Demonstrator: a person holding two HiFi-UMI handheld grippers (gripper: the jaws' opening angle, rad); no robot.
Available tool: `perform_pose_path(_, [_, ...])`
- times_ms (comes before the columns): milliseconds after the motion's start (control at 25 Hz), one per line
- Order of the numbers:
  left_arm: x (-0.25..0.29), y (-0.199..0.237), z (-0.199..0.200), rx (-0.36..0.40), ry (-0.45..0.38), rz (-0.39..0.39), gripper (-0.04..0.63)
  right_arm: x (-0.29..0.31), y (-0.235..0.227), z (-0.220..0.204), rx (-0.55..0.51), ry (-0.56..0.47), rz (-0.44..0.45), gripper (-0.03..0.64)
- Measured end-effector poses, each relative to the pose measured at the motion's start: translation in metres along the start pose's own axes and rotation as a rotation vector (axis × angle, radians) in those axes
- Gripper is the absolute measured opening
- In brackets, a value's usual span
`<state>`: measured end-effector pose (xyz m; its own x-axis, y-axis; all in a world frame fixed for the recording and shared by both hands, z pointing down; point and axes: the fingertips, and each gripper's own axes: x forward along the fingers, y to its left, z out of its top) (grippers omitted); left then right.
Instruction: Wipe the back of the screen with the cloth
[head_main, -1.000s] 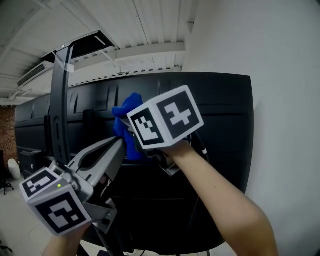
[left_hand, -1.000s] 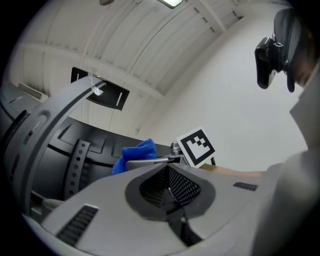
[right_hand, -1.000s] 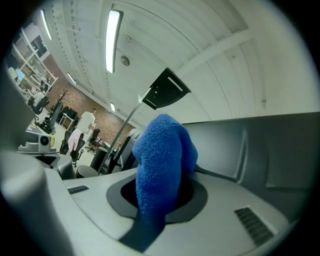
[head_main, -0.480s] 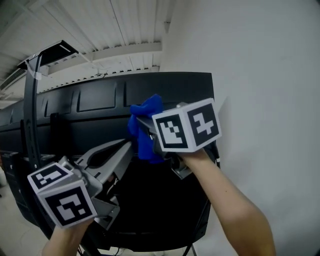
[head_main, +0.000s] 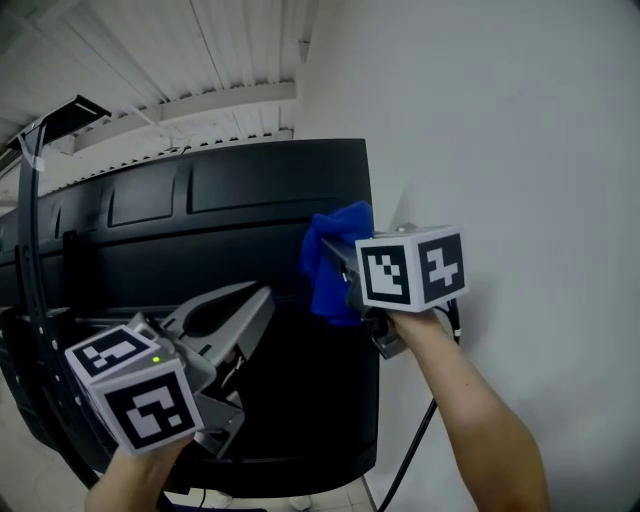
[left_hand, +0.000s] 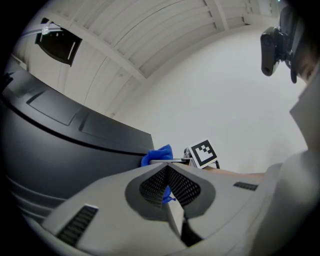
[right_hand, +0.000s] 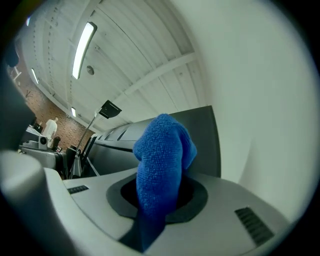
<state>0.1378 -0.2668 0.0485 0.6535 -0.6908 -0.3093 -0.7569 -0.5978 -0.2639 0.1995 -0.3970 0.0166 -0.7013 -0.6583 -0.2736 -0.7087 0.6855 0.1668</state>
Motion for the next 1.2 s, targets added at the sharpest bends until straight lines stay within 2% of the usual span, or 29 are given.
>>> perform_pose_path(160, [0.008, -0.009, -0.006, -0.002, 0.007, 0.0, 0.006, -0.011, -0.018, -0.003, 0.014, -0.012, -0.028, 0.063])
perform_pose_path(320, [0.009, -0.01, -0.016, -0.026, 0.018, 0.011, 0.006, -0.014, -0.016, -0.003, 0.018, -0.025, -0.017, 0.063])
perform_pose_path(440, [-0.003, -0.011, -0.027, -0.004, 0.014, 0.039, 0.006, -0.027, 0.011, 0.002, 0.005, -0.091, 0.026, 0.063])
perform_pose_path(520, [-0.017, -0.015, -0.041, 0.019, 0.014, 0.056, 0.006, -0.034, 0.042, -0.002, 0.023, -0.148, 0.085, 0.063])
perform_pose_path(640, [-0.038, -0.017, -0.075, 0.005, 0.041, 0.08, 0.006, -0.028, 0.089, -0.03, 0.079, -0.179, 0.18, 0.063])
perform_pose_path(720, [-0.049, -0.013, -0.095, 0.014, 0.073, 0.114, 0.006, -0.016, 0.111, -0.056, 0.095, -0.167, 0.211, 0.063])
perform_pose_path(840, [-0.062, -0.007, -0.111, 0.057, 0.127, 0.16, 0.008, 0.006, 0.133, -0.088, 0.079, -0.132, 0.225, 0.063])
perform_pose_path(960, [-0.075, 0.011, -0.12, 0.118, 0.136, 0.224, 0.008, 0.024, 0.148, -0.101, 0.074, -0.125, 0.237, 0.063])
perform_pose_path(1200, [-0.09, 0.027, -0.131, 0.147, 0.159, 0.265, 0.008, 0.043, 0.165, -0.114, -0.011, -0.109, 0.221, 0.063])
